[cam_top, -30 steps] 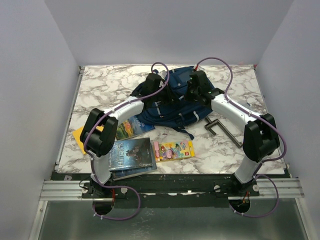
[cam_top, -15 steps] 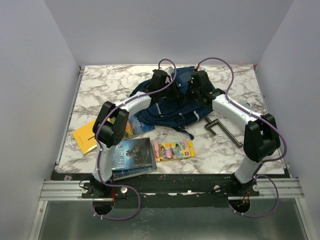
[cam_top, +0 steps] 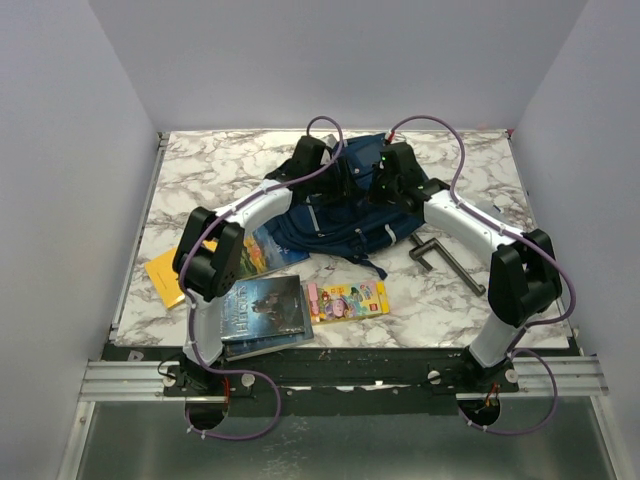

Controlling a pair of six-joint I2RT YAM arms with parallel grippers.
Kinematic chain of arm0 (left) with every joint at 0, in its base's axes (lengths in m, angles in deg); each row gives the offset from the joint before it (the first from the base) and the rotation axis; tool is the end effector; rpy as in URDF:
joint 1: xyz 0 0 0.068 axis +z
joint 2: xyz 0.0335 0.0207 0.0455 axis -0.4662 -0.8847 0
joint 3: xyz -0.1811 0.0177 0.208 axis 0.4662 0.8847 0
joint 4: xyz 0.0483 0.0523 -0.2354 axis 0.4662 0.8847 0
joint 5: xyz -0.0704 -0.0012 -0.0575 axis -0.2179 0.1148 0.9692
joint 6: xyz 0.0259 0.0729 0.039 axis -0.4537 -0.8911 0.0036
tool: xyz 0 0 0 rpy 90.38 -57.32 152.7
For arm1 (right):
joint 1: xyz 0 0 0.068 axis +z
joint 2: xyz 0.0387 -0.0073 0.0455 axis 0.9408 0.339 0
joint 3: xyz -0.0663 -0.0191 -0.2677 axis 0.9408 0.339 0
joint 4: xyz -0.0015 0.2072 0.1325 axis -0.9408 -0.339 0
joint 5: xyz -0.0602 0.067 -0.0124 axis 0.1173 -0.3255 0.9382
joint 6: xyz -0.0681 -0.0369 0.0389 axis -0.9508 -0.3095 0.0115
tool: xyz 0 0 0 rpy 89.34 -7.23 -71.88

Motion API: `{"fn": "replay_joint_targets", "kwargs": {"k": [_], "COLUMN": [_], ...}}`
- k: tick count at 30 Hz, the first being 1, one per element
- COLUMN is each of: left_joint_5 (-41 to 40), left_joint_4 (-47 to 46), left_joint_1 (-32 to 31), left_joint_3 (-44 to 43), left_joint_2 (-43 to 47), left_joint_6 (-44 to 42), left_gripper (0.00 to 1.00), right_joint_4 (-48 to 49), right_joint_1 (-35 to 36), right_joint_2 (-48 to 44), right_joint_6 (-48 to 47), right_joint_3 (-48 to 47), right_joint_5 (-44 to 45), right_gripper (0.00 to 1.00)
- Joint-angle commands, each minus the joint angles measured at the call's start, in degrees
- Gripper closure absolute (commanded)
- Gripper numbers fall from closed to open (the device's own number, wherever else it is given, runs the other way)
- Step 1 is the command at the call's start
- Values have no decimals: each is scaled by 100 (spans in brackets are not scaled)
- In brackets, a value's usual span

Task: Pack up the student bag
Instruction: Place the stationery in the student bag.

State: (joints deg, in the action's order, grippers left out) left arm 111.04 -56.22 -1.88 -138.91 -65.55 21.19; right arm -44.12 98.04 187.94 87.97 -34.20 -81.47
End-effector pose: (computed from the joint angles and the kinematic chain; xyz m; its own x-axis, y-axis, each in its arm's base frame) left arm 0.4095 -0.2660 0.2175 -0.8545 -0.1943 -0.4818 0.2283 0.6927 -0.6841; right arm 0.3697 0.1854 0.2530 -0.6576 0.1350 -0.7412 -0.1123 0.9553 0.2736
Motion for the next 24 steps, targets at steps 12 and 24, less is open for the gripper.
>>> {"fn": "replay_joint_targets", "kwargs": {"k": [12, 24], "left_joint_5": [578, -863], "left_joint_4": [753, 1920], "left_joint_1": [223, 714], "left_joint_3": [2300, 3058], "left_joint_2": [3321, 5897], "left_joint_6": [-393, -1624], "left_gripper": [16, 6], "right_joint_4": [-260, -2290], "right_joint_1": [25, 1446], "right_joint_2": [40, -482], "right_joint_6": [-792, -521], "right_joint_3": [-139, -425], "right_joint_5": [-123, 1957], "right_gripper": [90, 24]}}
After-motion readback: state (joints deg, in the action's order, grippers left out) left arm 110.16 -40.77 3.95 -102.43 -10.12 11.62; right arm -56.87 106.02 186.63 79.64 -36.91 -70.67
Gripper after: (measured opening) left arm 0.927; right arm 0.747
